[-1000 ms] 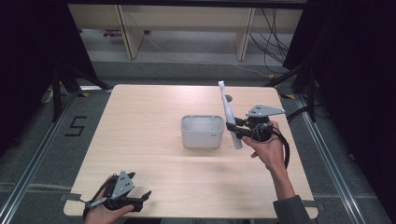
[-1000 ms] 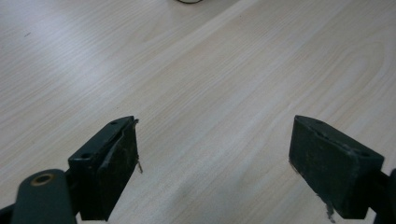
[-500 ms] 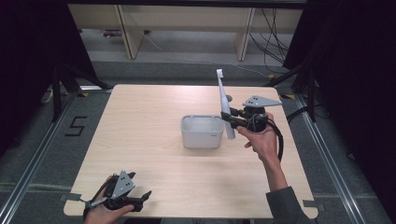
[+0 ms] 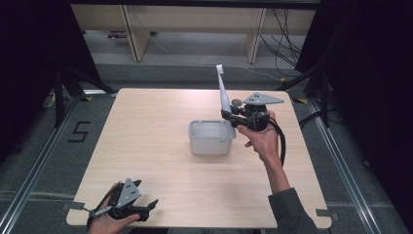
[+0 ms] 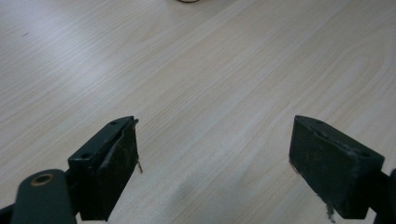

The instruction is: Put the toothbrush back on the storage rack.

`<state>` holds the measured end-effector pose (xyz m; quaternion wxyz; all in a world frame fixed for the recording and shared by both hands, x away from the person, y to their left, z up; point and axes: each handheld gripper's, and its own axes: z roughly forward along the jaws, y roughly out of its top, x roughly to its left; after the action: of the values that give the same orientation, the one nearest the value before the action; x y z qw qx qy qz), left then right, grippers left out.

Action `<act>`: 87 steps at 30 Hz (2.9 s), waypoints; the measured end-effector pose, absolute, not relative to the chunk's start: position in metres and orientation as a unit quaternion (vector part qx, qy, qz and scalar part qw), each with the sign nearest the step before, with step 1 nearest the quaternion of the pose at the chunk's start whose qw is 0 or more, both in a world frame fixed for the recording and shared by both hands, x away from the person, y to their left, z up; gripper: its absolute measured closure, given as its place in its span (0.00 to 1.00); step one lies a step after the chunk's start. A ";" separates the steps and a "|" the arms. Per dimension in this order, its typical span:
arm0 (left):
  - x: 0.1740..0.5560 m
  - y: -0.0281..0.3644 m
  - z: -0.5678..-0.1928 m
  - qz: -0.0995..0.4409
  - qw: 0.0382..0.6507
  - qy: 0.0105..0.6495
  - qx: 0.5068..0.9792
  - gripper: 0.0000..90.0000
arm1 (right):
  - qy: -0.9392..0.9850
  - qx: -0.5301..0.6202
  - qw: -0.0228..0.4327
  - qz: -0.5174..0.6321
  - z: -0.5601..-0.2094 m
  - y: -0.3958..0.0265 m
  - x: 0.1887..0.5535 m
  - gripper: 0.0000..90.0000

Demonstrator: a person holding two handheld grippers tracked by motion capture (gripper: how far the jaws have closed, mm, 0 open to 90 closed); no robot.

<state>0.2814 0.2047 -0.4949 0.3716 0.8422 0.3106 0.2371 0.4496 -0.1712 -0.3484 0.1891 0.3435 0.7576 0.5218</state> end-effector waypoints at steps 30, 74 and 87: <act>0.281 0.206 -0.494 0.237 0.369 0.307 0.845 0.17 | 0.761 0.346 0.177 0.520 -0.361 -0.135 0.481 0.74; 0.281 0.204 -0.496 0.232 0.374 0.316 0.841 0.17 | 0.792 0.348 0.180 0.468 -0.404 -0.117 0.489 0.74; 0.281 0.205 -0.496 0.236 0.368 0.311 0.844 0.17 | 0.809 0.351 0.173 0.439 -0.416 -0.115 0.488 0.74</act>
<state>0.2812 0.2047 -0.4962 0.3683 0.8437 0.3113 0.2357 0.4883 -0.1152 -0.4160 0.1729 0.3509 0.8086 0.4394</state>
